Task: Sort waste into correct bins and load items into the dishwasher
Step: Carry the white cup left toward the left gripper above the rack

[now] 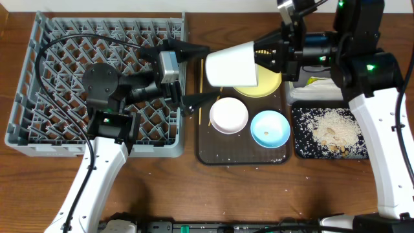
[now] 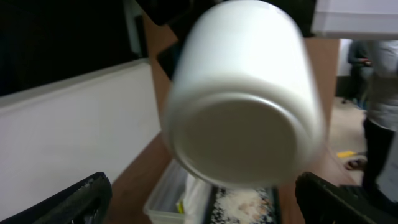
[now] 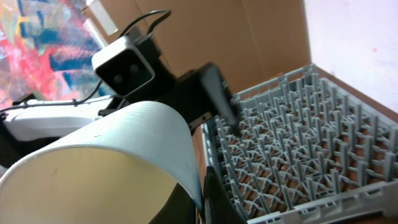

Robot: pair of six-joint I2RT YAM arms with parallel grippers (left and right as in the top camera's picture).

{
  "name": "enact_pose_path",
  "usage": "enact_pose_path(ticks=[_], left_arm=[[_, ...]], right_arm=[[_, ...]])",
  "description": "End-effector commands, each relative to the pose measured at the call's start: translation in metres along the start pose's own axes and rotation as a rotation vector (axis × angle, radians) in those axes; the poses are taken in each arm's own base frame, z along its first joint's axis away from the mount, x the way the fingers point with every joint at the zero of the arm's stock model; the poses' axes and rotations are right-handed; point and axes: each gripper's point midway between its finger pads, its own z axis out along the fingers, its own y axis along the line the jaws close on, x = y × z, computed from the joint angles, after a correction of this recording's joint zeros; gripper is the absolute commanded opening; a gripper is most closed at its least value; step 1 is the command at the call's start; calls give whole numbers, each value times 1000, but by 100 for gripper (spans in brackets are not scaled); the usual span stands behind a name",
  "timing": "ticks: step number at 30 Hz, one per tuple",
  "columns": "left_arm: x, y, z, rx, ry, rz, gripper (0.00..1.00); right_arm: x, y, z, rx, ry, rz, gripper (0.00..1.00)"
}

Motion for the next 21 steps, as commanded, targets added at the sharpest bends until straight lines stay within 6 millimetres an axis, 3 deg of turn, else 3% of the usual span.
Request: enact_pose_path(ticks=[1, 9, 15, 21], left_arm=[[-13, 10, -1, -57, -32, 12, 96], [-21, 8, -1, -52, -56, 18, 96], [-35, 3, -2, -37, -96, 10, 96], [-33, 3, -2, -36, -92, -27, 96]], right_arm=[[1, 15, 10, -43, 11, -39, 1], [1, 17, 20, -36, 19, -56, 1], [6, 0, 23, -10, 27, -29, 1], [12, -10, 28, -55, 32, -5, 1]])
